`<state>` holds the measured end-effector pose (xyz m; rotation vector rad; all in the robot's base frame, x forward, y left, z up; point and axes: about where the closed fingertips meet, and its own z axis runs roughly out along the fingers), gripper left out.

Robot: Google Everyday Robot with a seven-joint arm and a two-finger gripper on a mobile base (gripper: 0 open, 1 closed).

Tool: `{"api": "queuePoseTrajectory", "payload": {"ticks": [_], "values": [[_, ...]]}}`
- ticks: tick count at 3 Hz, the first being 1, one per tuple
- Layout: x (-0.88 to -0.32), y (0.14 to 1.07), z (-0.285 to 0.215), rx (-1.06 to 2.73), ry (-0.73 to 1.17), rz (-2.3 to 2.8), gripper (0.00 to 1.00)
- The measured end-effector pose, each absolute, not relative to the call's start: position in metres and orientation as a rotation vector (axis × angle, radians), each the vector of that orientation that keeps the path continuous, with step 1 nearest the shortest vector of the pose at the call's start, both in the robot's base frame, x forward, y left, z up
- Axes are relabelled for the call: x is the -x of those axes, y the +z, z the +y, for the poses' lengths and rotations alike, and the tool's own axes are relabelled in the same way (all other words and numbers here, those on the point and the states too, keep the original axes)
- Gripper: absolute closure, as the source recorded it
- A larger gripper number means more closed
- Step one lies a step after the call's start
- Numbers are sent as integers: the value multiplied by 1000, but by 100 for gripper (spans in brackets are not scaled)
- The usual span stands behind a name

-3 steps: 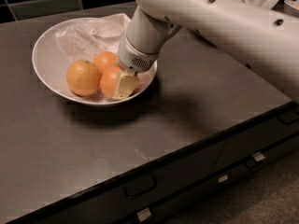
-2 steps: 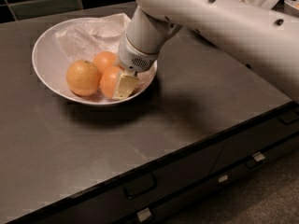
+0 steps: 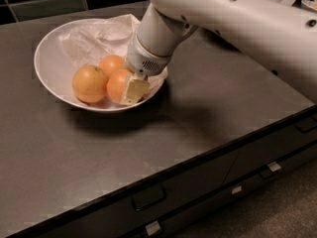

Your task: Pick orange from white bowl

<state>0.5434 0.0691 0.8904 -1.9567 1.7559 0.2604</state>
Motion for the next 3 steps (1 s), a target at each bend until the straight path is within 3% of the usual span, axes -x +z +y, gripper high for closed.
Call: {"api": "queuePoseTrajectory", "payload": {"ticks": [3], "values": [[-509,968,69,1866,48,1641,100]]}}
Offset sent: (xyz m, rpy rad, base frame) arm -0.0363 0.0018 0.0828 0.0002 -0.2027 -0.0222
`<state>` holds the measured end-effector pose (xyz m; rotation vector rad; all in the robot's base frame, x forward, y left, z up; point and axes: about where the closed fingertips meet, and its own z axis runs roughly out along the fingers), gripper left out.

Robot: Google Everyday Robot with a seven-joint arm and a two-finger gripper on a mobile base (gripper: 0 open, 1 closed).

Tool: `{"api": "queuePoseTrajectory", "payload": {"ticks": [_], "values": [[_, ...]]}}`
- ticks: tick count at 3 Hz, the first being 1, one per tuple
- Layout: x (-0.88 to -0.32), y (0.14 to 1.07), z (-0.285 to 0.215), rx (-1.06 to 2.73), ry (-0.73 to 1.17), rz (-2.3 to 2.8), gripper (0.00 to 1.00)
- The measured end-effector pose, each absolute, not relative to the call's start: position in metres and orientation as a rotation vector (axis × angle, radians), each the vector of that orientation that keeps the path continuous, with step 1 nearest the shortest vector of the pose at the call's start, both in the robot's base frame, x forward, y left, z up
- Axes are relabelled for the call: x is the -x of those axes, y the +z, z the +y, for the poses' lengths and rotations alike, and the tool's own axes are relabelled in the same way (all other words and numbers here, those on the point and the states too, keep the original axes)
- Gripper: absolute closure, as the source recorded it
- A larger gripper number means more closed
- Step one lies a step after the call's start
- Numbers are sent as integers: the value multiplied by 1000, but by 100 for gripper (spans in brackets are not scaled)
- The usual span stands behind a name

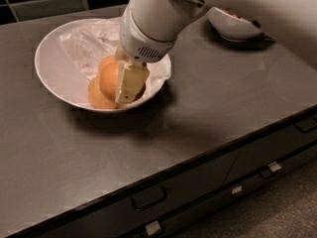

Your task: Pick orange from white bowl

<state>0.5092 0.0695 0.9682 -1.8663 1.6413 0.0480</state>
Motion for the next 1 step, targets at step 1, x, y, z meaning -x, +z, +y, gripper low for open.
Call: {"api": "queuePoseTrajectory", "payload": {"ticks": [1], "values": [[-509,971,70,1862,44,1636,100]]}}
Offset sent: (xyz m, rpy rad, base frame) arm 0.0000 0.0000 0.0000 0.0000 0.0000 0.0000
